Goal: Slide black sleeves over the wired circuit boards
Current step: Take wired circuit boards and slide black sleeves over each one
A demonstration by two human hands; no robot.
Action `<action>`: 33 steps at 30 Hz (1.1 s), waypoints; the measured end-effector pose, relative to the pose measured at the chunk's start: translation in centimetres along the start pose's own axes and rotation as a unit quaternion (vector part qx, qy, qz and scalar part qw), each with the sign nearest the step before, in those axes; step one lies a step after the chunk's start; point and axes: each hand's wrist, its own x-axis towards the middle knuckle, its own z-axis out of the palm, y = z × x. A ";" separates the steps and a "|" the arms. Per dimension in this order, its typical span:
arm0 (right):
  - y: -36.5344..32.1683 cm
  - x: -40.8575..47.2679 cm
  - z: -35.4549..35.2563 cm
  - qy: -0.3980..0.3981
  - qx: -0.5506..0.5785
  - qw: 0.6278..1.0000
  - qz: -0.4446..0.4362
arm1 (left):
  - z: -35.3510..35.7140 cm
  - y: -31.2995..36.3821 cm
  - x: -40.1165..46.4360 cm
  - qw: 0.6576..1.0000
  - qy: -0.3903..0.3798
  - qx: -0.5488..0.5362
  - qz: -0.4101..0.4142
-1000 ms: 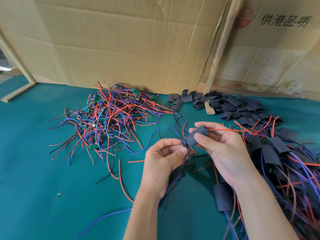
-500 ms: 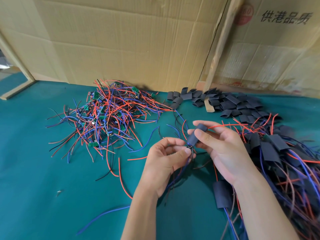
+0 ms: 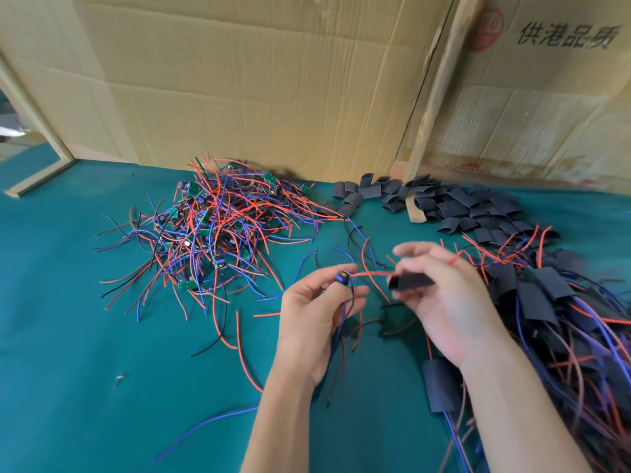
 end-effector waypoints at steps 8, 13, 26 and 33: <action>0.5 0.2 0.7 0.040 0.026 0.999 0.022 | 0.0 -0.1 0.0 0.996 0.002 0.078 0.052; 0.6 0.4 0.2 0.058 0.052 0.997 -0.016 | 0.0 -0.3 -0.1 0.986 -0.022 0.146 0.077; 0.8 0.6 -0.1 0.095 0.034 0.989 -0.105 | 0.0 -0.1 -0.3 0.991 -0.039 0.116 0.053; 1.7 0.7 0.2 0.080 -0.037 0.988 -0.129 | 0.2 0.0 -0.5 0.979 -0.094 0.162 0.076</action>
